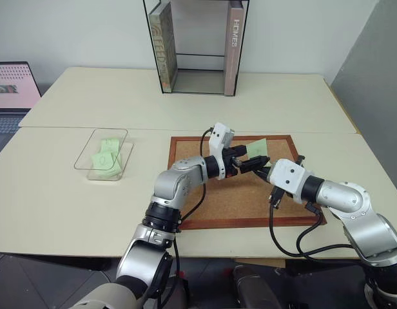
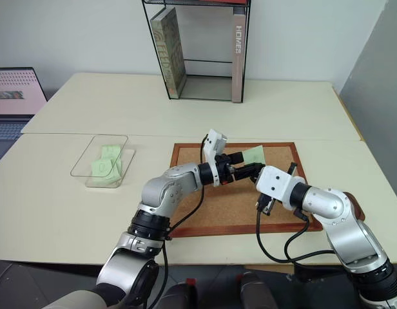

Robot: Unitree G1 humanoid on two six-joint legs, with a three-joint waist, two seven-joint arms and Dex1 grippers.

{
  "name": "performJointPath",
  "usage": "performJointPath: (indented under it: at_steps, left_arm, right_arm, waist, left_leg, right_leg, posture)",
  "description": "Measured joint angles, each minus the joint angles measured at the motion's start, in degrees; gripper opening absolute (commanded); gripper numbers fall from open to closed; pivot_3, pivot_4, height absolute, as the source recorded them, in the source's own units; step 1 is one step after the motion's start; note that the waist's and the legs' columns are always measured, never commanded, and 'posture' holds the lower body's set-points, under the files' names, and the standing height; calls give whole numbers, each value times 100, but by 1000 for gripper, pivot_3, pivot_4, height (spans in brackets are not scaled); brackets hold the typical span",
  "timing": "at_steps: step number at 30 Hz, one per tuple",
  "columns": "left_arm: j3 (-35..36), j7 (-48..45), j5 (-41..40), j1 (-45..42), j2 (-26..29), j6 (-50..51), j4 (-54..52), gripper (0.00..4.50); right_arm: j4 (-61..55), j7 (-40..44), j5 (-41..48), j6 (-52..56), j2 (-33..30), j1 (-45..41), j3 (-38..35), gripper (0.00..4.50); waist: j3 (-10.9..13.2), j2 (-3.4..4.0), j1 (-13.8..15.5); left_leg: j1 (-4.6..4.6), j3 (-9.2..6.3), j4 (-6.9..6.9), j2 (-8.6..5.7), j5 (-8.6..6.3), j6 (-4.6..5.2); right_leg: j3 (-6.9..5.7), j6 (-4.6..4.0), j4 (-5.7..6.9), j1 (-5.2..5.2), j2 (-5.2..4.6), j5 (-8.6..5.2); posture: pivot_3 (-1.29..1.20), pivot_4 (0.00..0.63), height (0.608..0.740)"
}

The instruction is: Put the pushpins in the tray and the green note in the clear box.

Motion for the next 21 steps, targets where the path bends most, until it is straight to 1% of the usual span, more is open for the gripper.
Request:
performJointPath:
  at_steps: [1, 6, 7, 14, 16, 17, 18, 21]
  left_arm:
    - [0, 30, 0, -7, -12, 0, 32, 3273]
    - [-2, 44, 14, -8, 7, 0, 161, 2206]
    - [-3, 44, 14, -8, 6, 0, 161, 2144]
    - [-45, -3, 17, -7, 39, -8, 163, 681]
    - [-50, -37, 16, -3, 51, -7, 161, 395]
    - [-55, -57, 16, 6, 54, -7, 159, 175]
    - [-67, -73, 16, 20, 57, -8, 154, 52]
    - [-155, -101, 38, 89, 85, -58, 149, 52]
  right_arm:
    - [-2, 16, -4, 4, 0, -12, 17, 0]
    - [-3, 39, -12, 7, 0, -37, 45, 0]
    - [-3, 43, -12, 7, 0, -39, 47, 0]
    - [-3, 82, -13, 7, 1, -74, 61, 0]
    - [-3, 99, -13, -2, 1, -77, 61, 0]
    - [-3, 104, -13, -8, 3, -82, 61, 0]
    - [-2, 106, -13, -19, 4, -89, 61, 0]
    - [-2, 106, -20, -129, 5, -111, 61, 0]
  waist:
    - [0, 0, -1]
    - [0, 0, 0]
    - [0, 0, 0]
    - [0, 0, 0]
    - [0, 0, 0]
    - [0, 0, 0]
    - [0, 0, 0]
    - [0, 0, 0]
  left_leg:
    - [0, 0, 0, 0, 0, 0]
    - [0, 1, 1, -1, 0, 0]
    - [0, 1, 1, -1, 0, 0]
    - [0, 0, 1, -1, 0, 0]
    - [0, 1, 1, 0, 0, 0]
    - [0, 0, 1, 0, 0, 0]
    - [0, 0, 0, 0, 0, 0]
    - [0, 0, 0, 0, 0, 0]
  right_leg:
    - [0, 0, 0, 0, 0, 0]
    - [0, 0, 0, 0, 0, 0]
    - [1, 0, 0, 0, 0, 0]
    - [0, 0, 1, 0, 0, 0]
    - [1, 0, 1, 0, 0, 0]
    - [0, 0, 1, 0, 0, 0]
    - [0, 0, 1, 0, 0, 0]
    - [1, 0, 2, 0, 0, 0]
  posture:
    - [0, 150, 740]
    - [0, 150, 740]
    - [0, 150, 740]
    - [0, 150, 740]
    - [0, 150, 740]
    - [0, 150, 740]
    - [0, 150, 740]
    - [0, 150, 740]
